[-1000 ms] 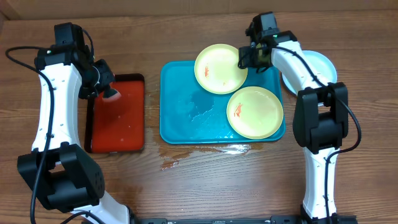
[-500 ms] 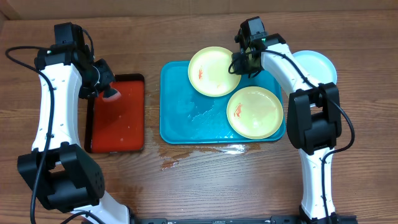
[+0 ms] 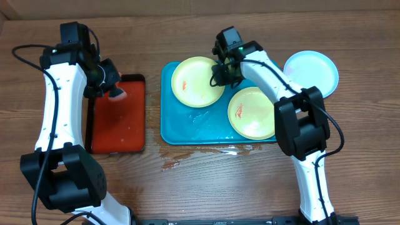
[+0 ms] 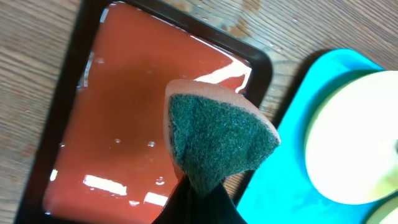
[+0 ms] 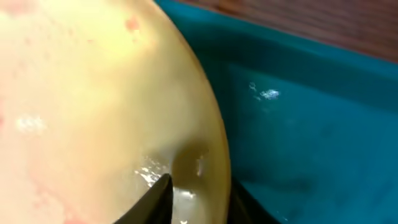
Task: Clean dirty plates on tray and stack at the side
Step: 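Grip the rim of the upper yellow plate with the right gripper, then scrub the yellow plate with the sponge in the left gripper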
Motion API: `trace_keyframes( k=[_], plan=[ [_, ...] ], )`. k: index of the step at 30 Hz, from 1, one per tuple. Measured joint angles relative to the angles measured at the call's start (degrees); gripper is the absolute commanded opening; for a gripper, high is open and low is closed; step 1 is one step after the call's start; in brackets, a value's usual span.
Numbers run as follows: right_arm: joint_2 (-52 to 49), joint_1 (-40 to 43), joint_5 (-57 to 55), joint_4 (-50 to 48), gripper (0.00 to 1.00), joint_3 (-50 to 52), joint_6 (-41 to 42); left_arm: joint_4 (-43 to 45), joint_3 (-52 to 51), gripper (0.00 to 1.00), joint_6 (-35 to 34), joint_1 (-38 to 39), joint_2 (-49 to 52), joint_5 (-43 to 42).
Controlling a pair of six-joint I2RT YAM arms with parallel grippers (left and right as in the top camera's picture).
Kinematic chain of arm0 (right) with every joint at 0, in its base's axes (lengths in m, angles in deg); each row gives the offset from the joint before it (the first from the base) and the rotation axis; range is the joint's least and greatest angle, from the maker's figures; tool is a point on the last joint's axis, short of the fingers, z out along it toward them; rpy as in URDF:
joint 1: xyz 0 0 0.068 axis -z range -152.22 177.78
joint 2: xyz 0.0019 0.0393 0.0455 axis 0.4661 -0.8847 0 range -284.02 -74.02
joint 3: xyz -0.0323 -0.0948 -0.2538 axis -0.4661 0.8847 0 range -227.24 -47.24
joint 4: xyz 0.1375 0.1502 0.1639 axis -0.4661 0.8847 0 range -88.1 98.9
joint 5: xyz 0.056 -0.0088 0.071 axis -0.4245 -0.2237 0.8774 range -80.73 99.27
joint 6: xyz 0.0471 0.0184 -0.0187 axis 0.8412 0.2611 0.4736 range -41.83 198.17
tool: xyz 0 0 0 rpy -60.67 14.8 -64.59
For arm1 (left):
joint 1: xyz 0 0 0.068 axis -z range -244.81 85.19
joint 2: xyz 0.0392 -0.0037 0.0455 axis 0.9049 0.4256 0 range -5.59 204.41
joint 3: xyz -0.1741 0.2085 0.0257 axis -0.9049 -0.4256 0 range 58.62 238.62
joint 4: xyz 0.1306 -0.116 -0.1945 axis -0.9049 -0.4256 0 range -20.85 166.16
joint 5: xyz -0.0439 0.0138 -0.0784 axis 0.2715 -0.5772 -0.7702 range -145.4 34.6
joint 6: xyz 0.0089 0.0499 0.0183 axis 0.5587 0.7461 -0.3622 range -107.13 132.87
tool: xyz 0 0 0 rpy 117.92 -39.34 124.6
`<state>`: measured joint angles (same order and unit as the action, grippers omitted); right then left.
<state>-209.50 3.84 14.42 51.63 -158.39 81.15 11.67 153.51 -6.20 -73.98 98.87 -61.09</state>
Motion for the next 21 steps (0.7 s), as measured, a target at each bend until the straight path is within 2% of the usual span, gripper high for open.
trace_keyframes(
  k=[7,9,18,21],
  plan=[
    [0.0,0.3,-0.2,-4.7,0.30,0.0,-0.3,0.2,0.0,0.04,0.0,2.9,0.0,-0.6],
    [0.0,0.3,-0.2,-5.1,0.24,0.0,-0.5,0.2,0.0,0.04,0.0,3.7,0.0,-0.7],
    [-1.0,0.3,0.0,-1.1,0.13,0.0,-0.8,0.5,0.0,0.04,0.2,9.7,0.0,-0.9],
    [-1.4,0.3,1.0,-0.4,0.04,0.0,0.1,1.2,0.0,0.04,0.2,12.0,0.0,-1.0]
  ],
)
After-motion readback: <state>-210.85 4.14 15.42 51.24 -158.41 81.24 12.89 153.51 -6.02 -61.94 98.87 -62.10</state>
